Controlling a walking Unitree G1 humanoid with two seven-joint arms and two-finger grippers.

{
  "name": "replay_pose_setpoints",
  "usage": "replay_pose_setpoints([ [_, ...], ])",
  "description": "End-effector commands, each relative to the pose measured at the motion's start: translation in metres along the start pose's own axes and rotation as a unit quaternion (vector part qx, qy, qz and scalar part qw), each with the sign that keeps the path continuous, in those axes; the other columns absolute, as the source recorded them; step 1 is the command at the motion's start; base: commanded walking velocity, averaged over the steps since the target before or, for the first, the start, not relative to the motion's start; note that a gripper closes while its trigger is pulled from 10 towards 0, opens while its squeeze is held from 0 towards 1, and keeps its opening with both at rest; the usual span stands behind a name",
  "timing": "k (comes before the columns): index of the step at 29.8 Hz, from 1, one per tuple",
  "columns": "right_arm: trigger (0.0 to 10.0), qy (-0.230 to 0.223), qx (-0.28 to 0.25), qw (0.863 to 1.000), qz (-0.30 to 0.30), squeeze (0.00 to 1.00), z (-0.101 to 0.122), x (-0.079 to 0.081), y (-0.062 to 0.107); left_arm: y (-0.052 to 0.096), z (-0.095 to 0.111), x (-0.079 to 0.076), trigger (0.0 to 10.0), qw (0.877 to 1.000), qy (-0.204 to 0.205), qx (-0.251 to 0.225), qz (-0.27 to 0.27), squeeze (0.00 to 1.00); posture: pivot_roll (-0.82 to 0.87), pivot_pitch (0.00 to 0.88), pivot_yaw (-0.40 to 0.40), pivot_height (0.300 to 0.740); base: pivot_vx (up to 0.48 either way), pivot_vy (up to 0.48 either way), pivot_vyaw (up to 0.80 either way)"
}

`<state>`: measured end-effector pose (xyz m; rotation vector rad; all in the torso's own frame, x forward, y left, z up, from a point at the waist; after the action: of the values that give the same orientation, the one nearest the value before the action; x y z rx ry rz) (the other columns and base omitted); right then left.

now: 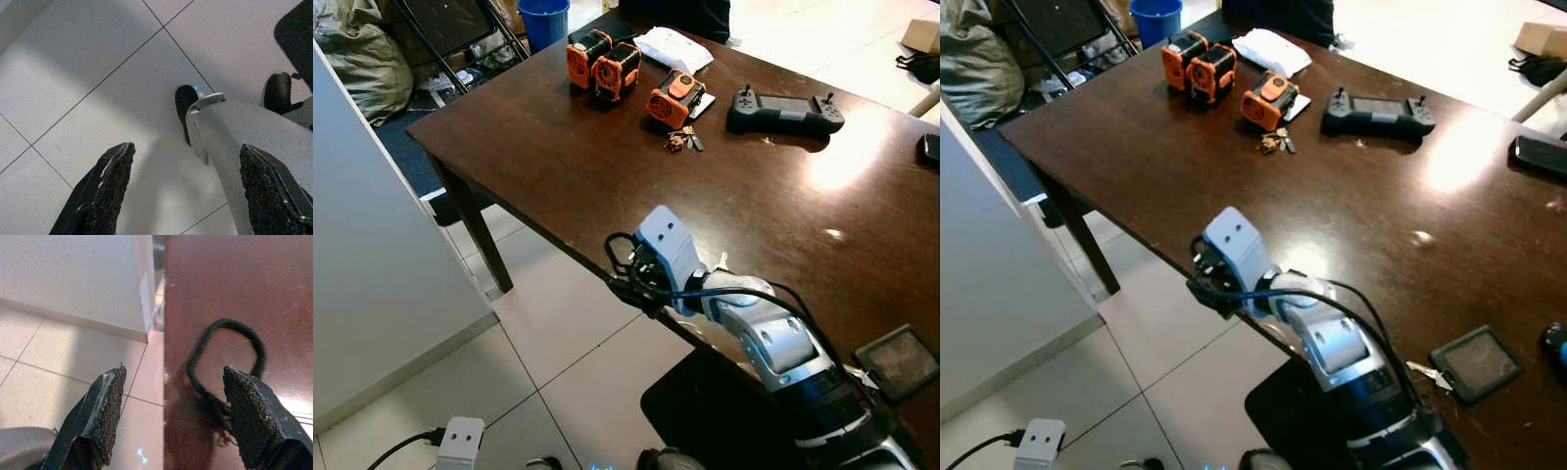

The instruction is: Hang keys on a hook

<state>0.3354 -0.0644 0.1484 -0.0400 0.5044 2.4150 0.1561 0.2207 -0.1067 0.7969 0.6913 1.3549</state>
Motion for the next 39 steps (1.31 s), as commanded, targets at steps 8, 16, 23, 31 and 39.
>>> replay_pose_setpoints([
  [8,10.0,0.019,0.023,0.999,0.018,0.0,-0.006,0.004,-0.012,0.004,-0.023,-0.011,10.0,0.999,-0.003,0.039,-0.022,0.0,-0.07,0.174,0.051,0.74,0.0,0.0,0.0],
  [16,2.8,0.034,0.057,0.998,0.005,0.0,-0.013,-0.002,-0.018,0.005,-0.026,-0.013,10.0,0.999,-0.005,0.041,-0.024,0.0,-0.07,0.187,0.049,0.74,0.0,0.0,0.0],
  [23,0.0,0.02,0.076,0.997,0.002,0.0,-0.018,-0.003,-0.018,0.005,-0.028,-0.013,10.0,0.999,-0.006,0.041,-0.025,0.0,-0.07,0.191,0.049,0.74,0.0,0.0,0.0],
  [31,0.0,0.0,0.071,0.997,0.004,0.0,-0.015,-0.004,-0.019,0.005,-0.026,-0.011,10.0,0.999,-0.011,0.039,-0.025,0.0,-0.07,0.186,0.05,0.74,0.0,0.0,0.0],
  [39,0.0,-0.064,0.024,0.997,0.037,0.0,-0.002,0.007,-0.021,0.005,-0.024,-0.011,10.0,0.999,-0.014,0.036,-0.026,0.0,-0.07,0.17,0.05,0.74,0.0,0.0,0.0],
])
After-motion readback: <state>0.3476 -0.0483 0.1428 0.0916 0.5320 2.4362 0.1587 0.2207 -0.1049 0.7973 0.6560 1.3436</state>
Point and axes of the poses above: a point about 5 cm out from each wrist's last joint towards the gripper, its own y axis pointing back from the gripper into the wrist, its own z axis along the axis of the wrist's last joint, x = y × z, the point moved 2 cm from there along -y, pointing out of the wrist towards the gripper, and after that the axes turned 2 degrees about -y, right-handed, at the moved point
